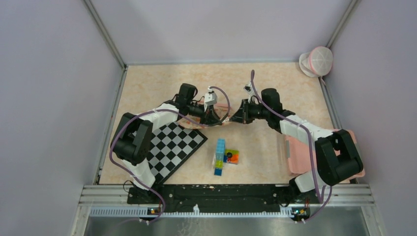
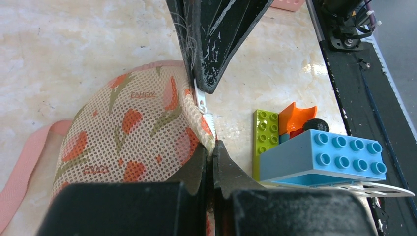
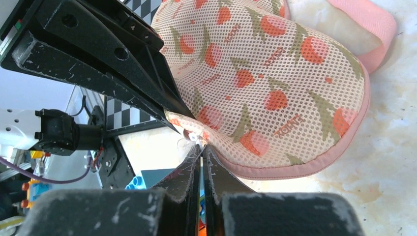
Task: Unzip the laundry bag and remove the bra
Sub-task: Unzip the laundry bag at the center of the board.
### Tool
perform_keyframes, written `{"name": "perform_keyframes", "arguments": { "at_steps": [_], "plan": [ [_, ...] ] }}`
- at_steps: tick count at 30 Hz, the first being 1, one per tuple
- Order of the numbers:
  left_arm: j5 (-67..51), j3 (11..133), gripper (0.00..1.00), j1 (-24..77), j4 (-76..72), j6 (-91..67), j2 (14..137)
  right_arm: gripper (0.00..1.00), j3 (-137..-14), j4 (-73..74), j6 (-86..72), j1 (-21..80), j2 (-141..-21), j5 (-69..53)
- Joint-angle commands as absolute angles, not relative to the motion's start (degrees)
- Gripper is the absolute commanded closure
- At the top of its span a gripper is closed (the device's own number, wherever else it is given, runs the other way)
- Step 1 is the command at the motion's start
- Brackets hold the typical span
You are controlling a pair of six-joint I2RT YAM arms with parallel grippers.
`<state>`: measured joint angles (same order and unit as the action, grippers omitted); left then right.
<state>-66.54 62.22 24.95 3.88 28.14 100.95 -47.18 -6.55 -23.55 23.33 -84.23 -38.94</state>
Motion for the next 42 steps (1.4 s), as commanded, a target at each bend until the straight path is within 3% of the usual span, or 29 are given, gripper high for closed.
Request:
{"name": "perform_keyframes", "arguments": {
  "at_steps": [1, 7, 12, 18, 21, 34, 37, 42],
  "plan": [
    [-67.3, 61.5, 1.00, 23.8, 2.8, 26.2, 98.9, 1.00, -45.9, -6.7, -20.9, 21.4, -81.2, -35.0],
    [-65.4, 61.4, 1.00, 23.8, 2.7, 26.4, 98.7, 1.00, -44.7, -7.3, -19.8, 21.3, -80.9, -36.4],
    [-65.9, 62.1, 1.00, 23.9, 5.0, 30.2, 98.4, 1.00, -44.9, -10.8, -19.1, 22.7, -82.2, -44.5],
    [-68.2, 64.2, 1.00, 24.3, 11.1, 35.9, 98.7, 0.71, -46.4, -11.3, -16.4, 24.9, -84.0, -47.5],
    [-68.4, 64.3, 1.00, 24.4, 12.0, 37.0, 98.5, 0.67, -47.5, -10.1, -15.6, 25.2, -85.3, -48.1],
    [-69.0, 64.0, 1.00, 24.4, 10.0, 34.5, 98.1, 0.66, -50.2, -6.1, -13.0, 26.5, -88.4, -46.4],
    [-70.0, 64.0, 1.00, 24.4, 8.9, 33.0, 98.0, 0.57, -48.9, -8.0, -13.4, 26.5, -87.8, -45.5],
    [-71.1, 64.5, 1.00, 24.4, 9.2, 32.8, 98.1, 0.55, -48.9, -9.1, -13.5, 26.5, -88.5, -44.1]
  ]
}}
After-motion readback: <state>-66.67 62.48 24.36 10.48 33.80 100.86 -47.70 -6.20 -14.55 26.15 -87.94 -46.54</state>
